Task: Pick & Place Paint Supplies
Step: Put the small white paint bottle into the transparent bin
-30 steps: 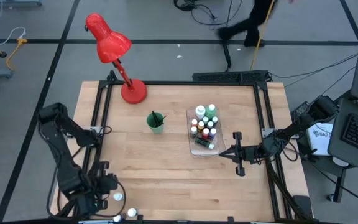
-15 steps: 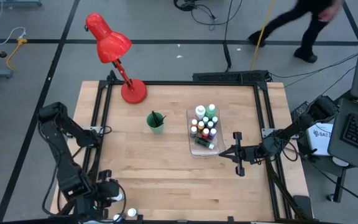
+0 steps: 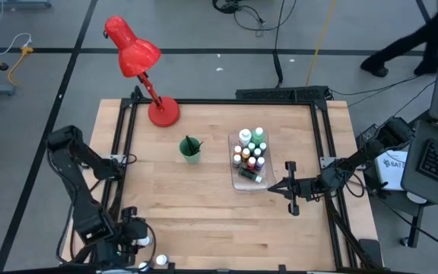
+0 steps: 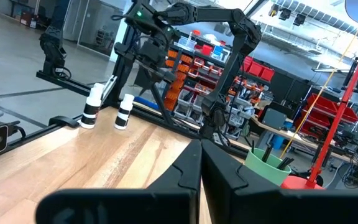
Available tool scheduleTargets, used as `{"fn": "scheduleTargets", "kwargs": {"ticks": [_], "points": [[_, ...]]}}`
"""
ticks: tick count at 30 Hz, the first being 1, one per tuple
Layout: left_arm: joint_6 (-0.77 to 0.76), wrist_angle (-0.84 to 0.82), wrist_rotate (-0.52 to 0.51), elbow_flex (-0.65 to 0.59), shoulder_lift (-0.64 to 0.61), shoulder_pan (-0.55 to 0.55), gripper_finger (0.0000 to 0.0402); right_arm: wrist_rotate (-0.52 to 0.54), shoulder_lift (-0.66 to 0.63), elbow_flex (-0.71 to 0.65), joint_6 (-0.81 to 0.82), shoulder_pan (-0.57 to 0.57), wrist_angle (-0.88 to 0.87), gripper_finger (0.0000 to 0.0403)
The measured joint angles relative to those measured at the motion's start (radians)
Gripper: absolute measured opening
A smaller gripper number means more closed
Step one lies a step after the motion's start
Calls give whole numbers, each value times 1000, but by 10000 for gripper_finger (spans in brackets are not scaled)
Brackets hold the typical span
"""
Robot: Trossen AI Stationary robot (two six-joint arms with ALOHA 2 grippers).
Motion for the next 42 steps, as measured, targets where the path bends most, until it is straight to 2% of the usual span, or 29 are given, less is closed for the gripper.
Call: {"fn": "scheduleTargets", "kwargs": {"ticks": [6,17,26,31,38,40,42], "points": [[7,89,52,-52,0,4,252,0,0,0,0,0,0,4],[-20,192,63,-153,1,4,253,0,0,0,-8,0,0,4],[-2,202,63,-152,1,4,250,0,0,0,-8,0,0,4],[34,202,60,-149,1,15,217,0,0,0,-8,0,0,4],[71,201,55,-148,-1,31,134,0,0,0,-8,0,0,4],[123,204,54,-147,-1,31,104,1,0,0,-8,0,0,4],[188,205,56,-147,-2,32,100,0,0,0,-8,0,0,4]]}}
